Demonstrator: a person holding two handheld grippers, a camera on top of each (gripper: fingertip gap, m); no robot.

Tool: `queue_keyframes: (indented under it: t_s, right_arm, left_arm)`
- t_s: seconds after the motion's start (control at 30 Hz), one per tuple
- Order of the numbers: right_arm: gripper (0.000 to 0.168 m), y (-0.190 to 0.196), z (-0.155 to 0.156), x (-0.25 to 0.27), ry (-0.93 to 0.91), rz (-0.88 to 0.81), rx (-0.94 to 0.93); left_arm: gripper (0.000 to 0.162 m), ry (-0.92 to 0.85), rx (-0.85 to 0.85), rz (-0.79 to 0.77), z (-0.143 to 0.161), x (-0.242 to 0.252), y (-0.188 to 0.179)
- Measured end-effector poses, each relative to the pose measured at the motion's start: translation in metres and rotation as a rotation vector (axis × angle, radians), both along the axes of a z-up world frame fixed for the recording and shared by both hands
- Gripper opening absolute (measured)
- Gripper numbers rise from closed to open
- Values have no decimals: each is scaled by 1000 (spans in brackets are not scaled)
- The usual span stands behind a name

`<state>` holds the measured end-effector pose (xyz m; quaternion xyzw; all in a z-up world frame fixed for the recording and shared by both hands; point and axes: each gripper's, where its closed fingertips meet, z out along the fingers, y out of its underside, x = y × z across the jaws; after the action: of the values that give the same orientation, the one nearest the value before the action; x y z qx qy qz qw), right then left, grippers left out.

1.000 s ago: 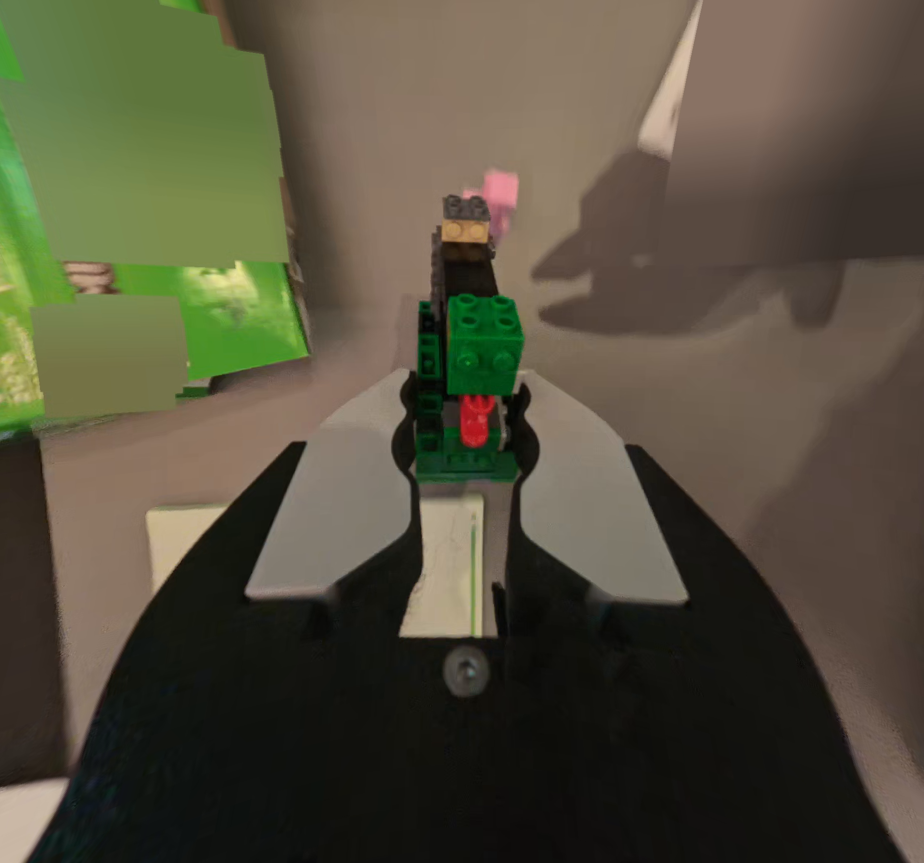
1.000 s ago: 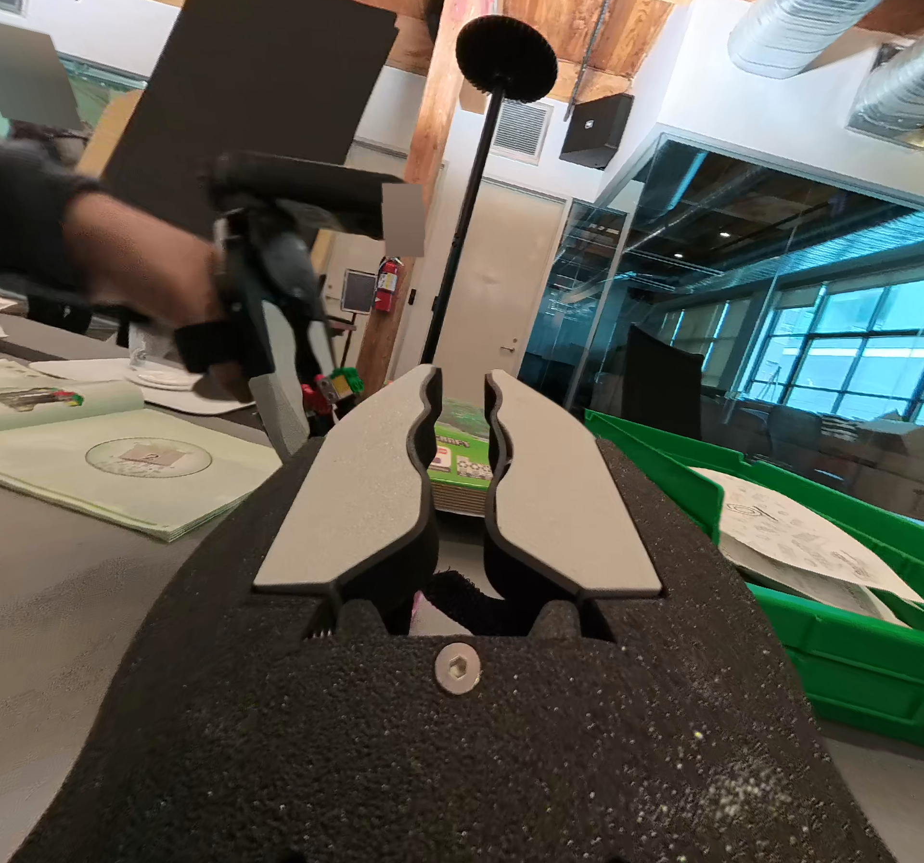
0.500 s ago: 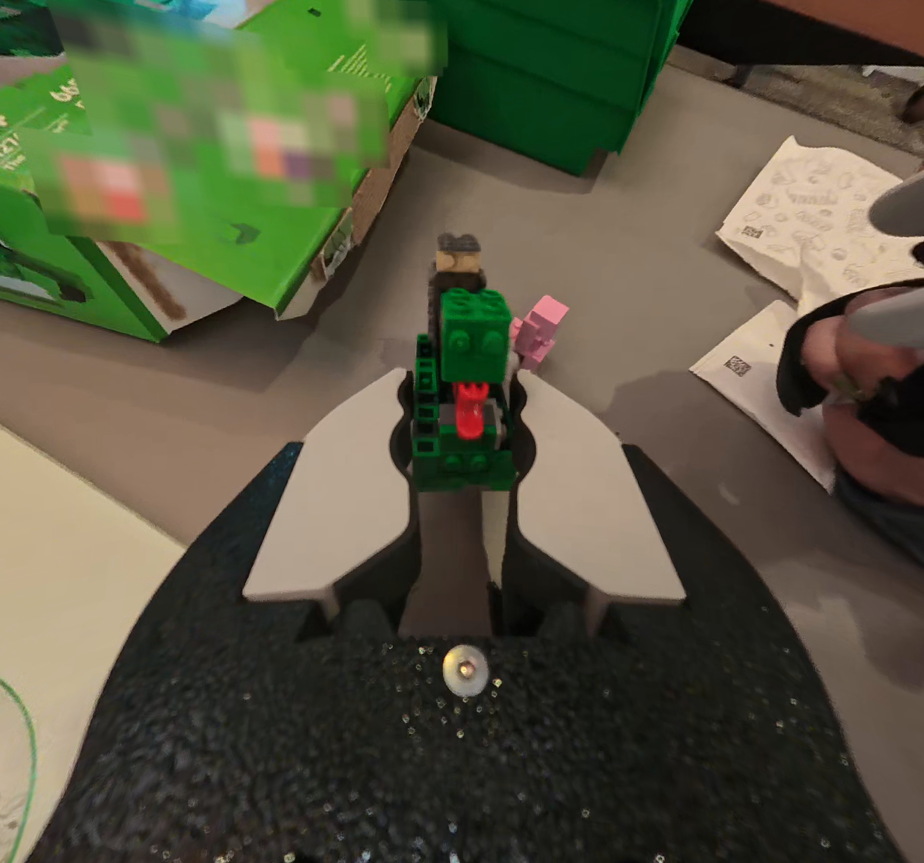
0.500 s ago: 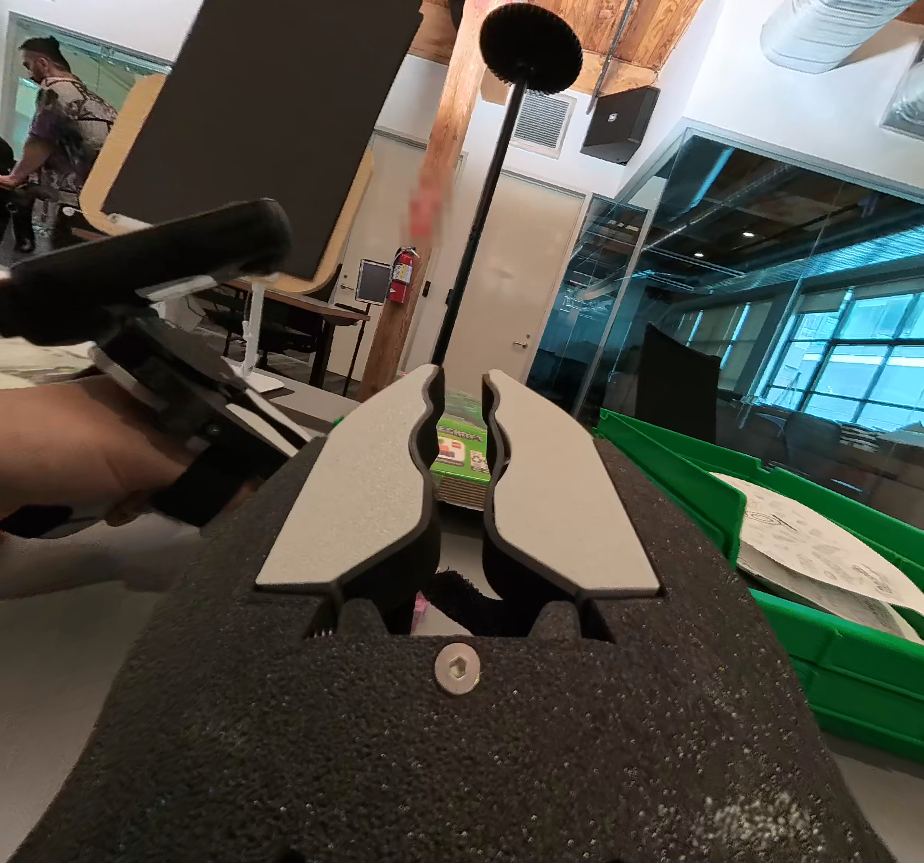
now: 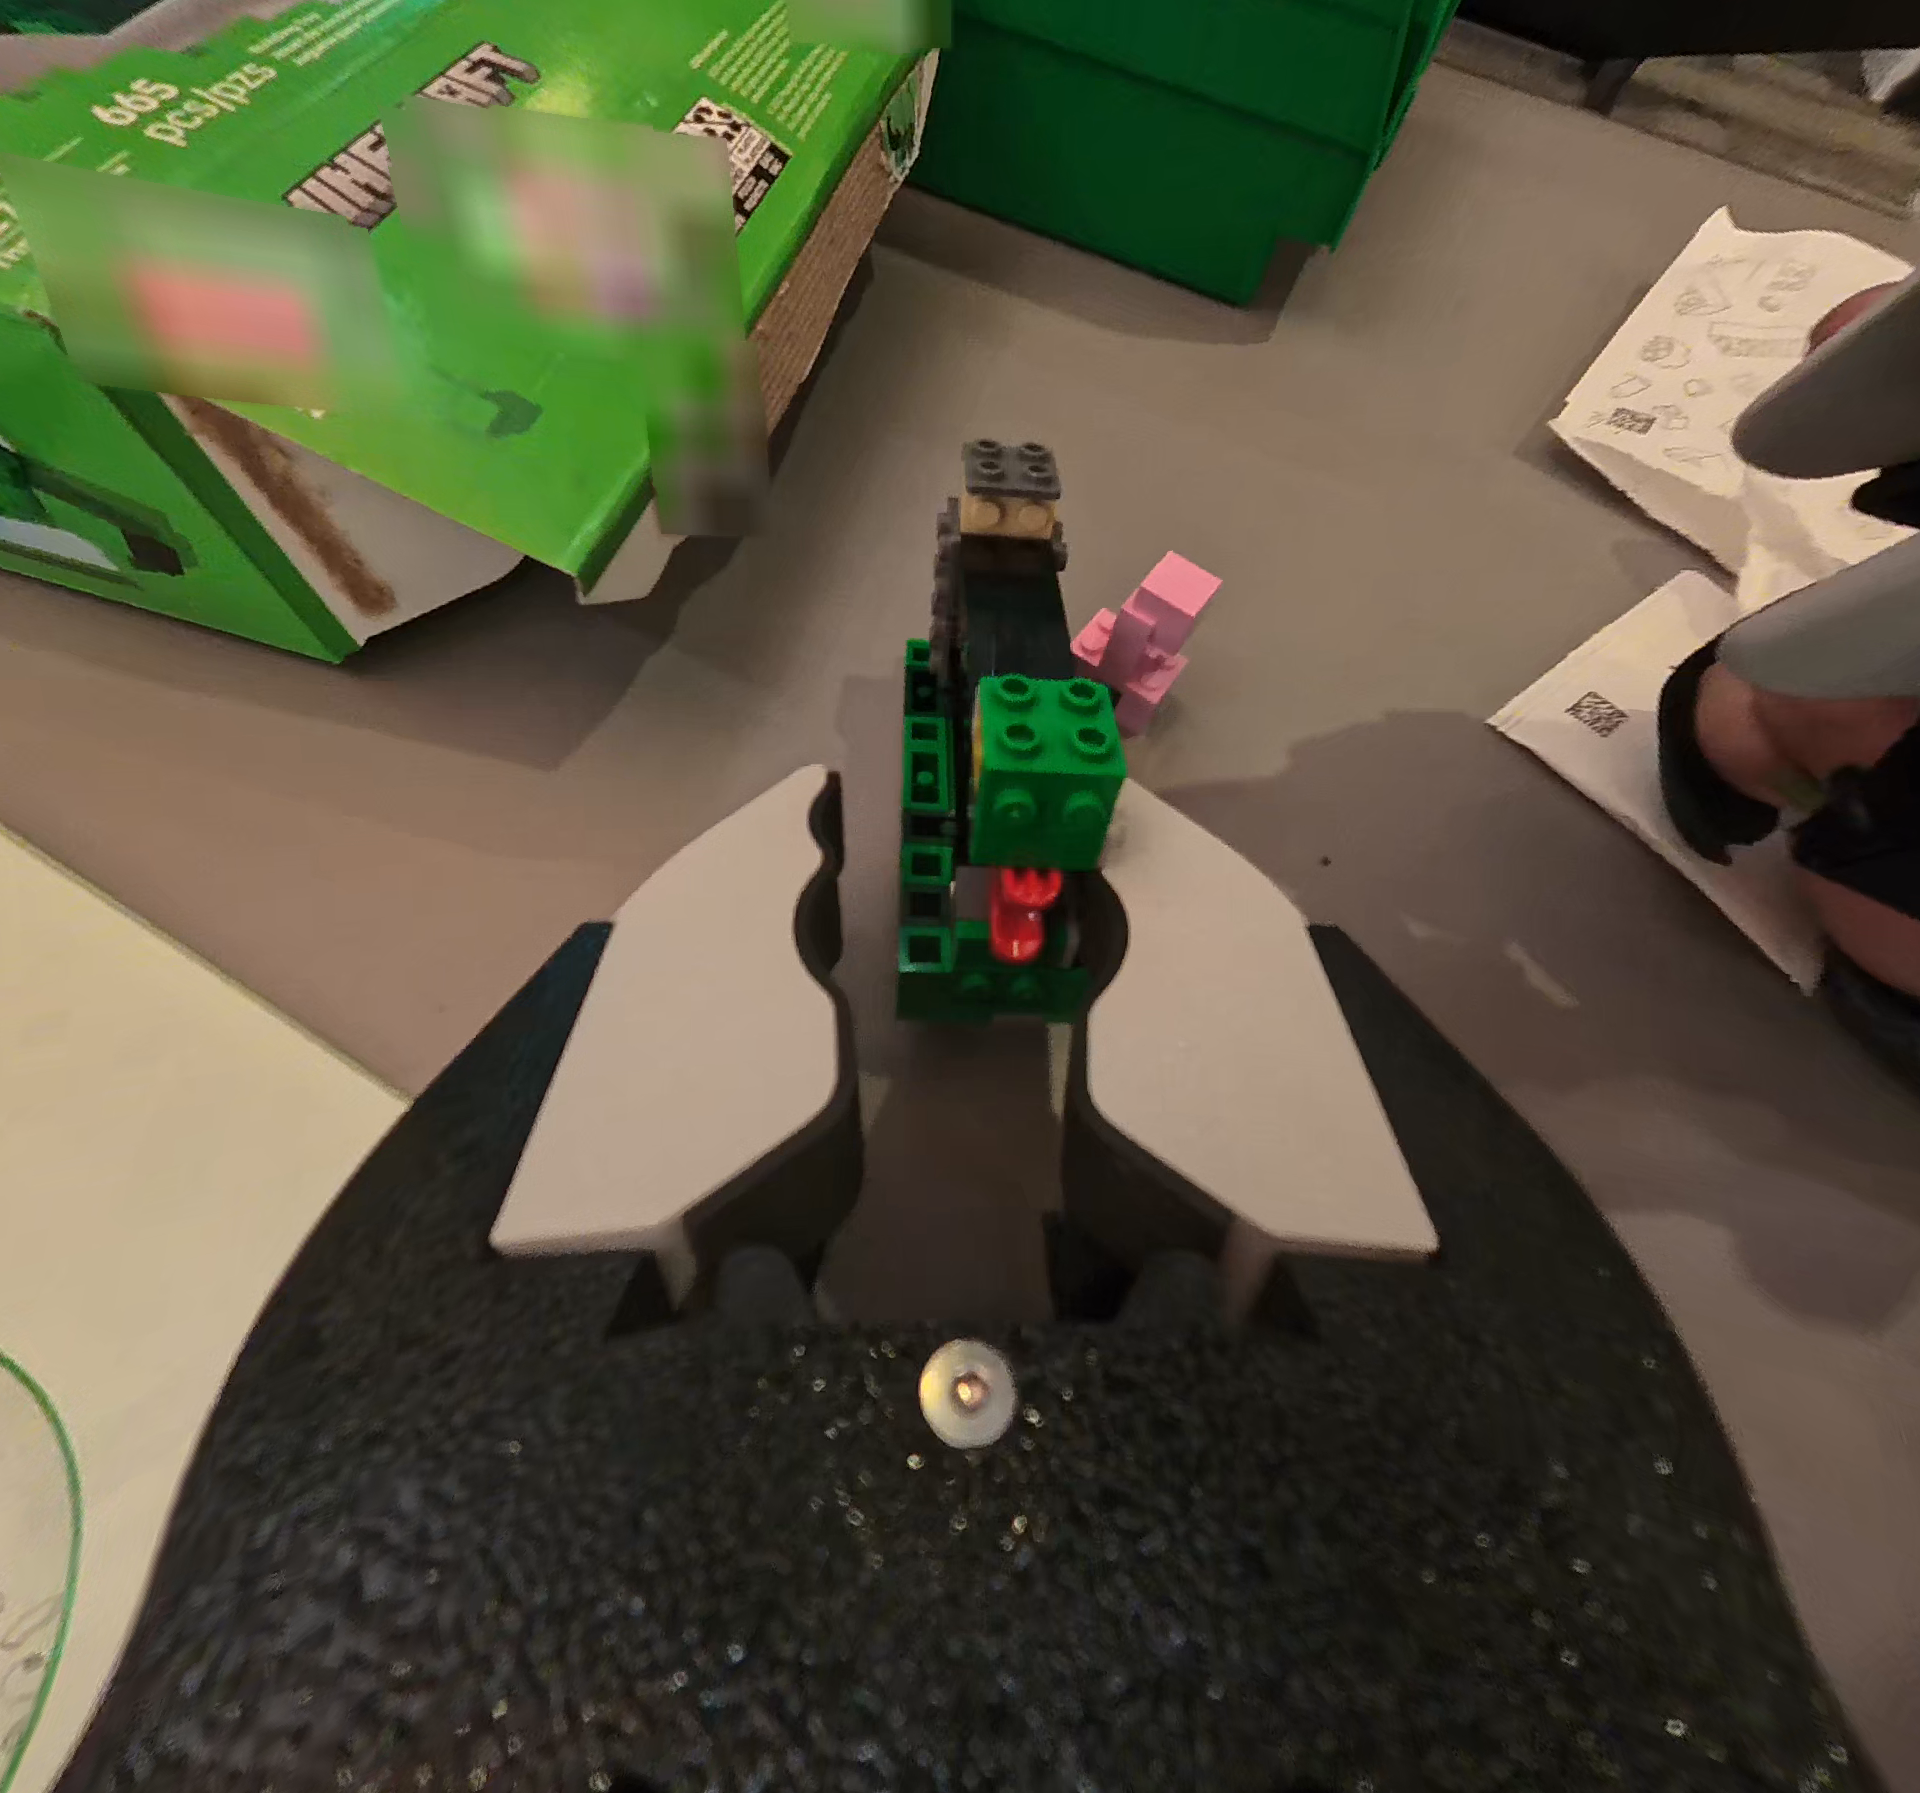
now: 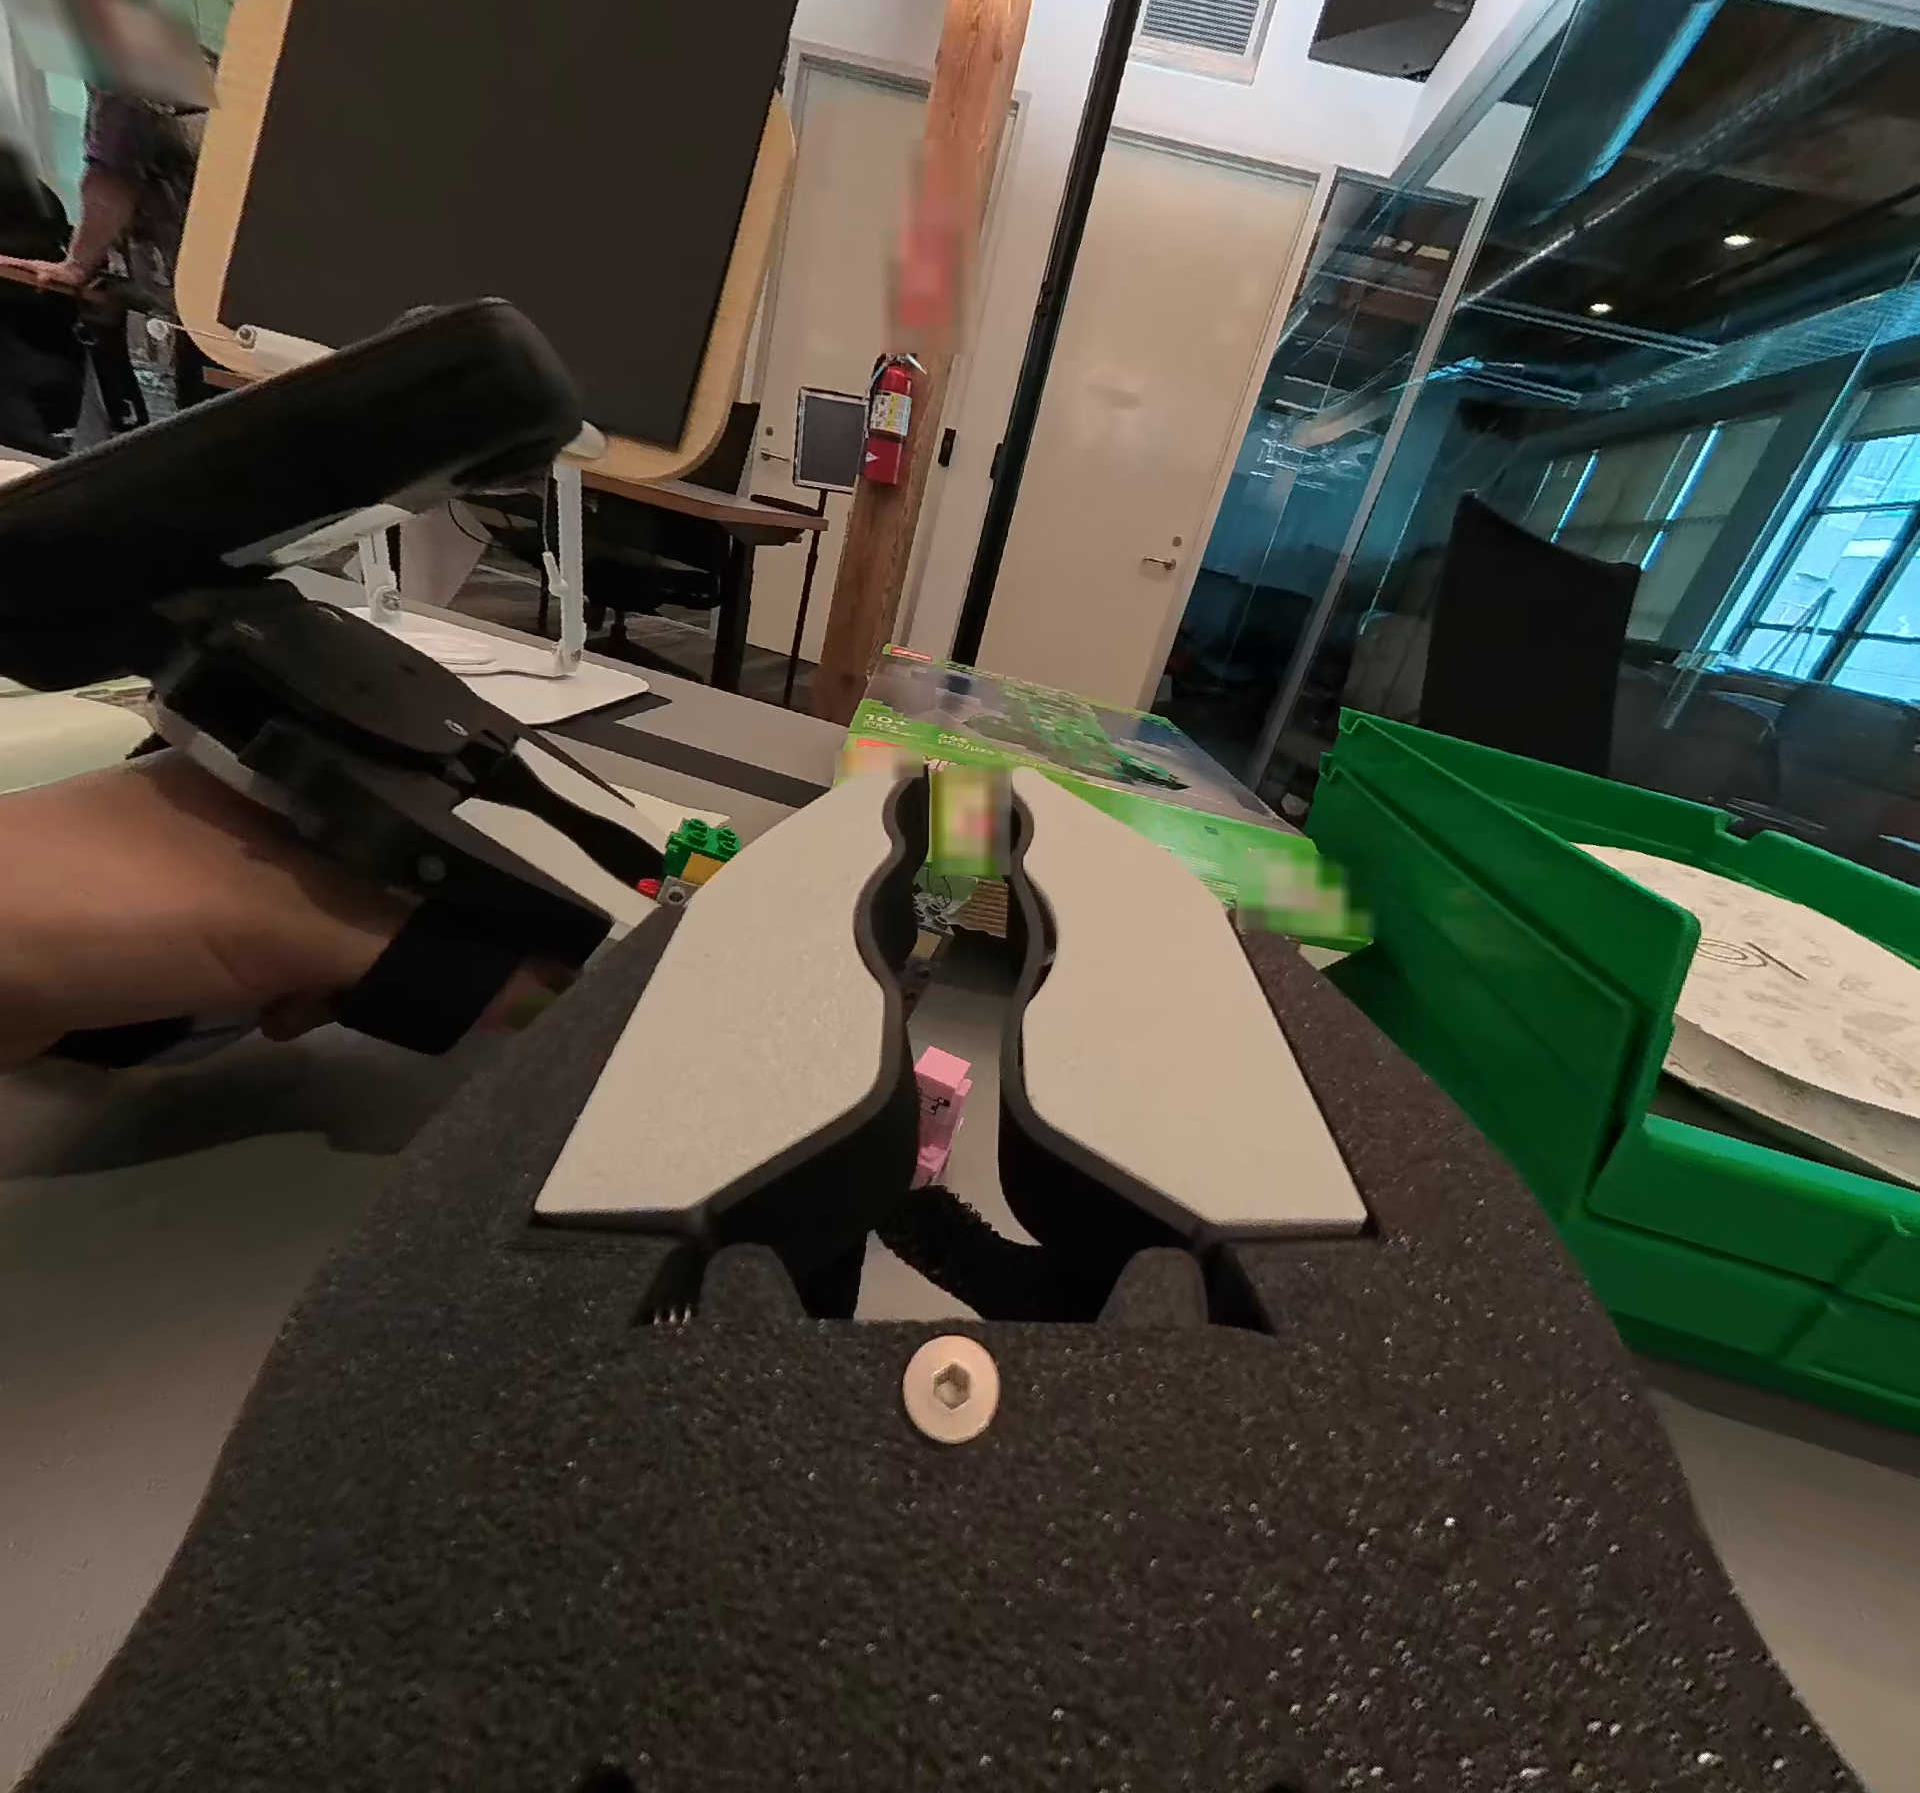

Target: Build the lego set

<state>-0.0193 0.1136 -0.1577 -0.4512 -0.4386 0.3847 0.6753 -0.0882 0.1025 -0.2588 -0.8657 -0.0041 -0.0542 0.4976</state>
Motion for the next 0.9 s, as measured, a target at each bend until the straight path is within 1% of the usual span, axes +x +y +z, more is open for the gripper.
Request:
queue_keyframes:
  t_s: [0.07,0.13,0.2,0.27,0.3,0.33,0.47,0.5,0.57,0.67,0.73,0.83,0.9]
  right_arm:
    - [12,0,0,0,-1,5,-2]
    - [12,-1,0,0,2,11,0]
    - [12,-3,1,0,11,17,6]
    - [12,-3,1,0,10,19,6]
    - [12,-4,1,0,11,24,6]
    - [12,-5,1,-1,10,28,6]
    - [12,-2,1,1,10,8,8]
    - [12,0,2,2,16,1,5]
    - [11,3,3,4,28,-7,-4]
    - [11,6,1,4,21,-18,-15]
    - [11,5,1,4,25,-13,-20]
    - [11,6,1,4,23,-20,-16]
    - [11,8,1,5,20,-37,-18]
  left_arm:
    - [49,26,-8,16,0,-3,-2]
    - [60,58,-23,24,1,-5,-5]
    - [79,110,-58,8,-1,-4,-10]
    - [99,167,-117,-4,-9,-3,-18]
    - [105,178,-136,-20,-13,0,-21]
    - [106,184,-145,-31,-15,3,-23]
    - [106,158,-142,-34,-10,11,-35]
    - [103,149,-151,-35,-10,14,-40]
    - [90,135,-172,-26,-12,18,-52]
    - [62,90,-212,-28,-20,26,-61]
    - [55,75,-223,-26,-24,26,-59]
    - [55,79,-219,-23,-24,24,-52]
    - [51,103,-225,-22,-26,22,-47]
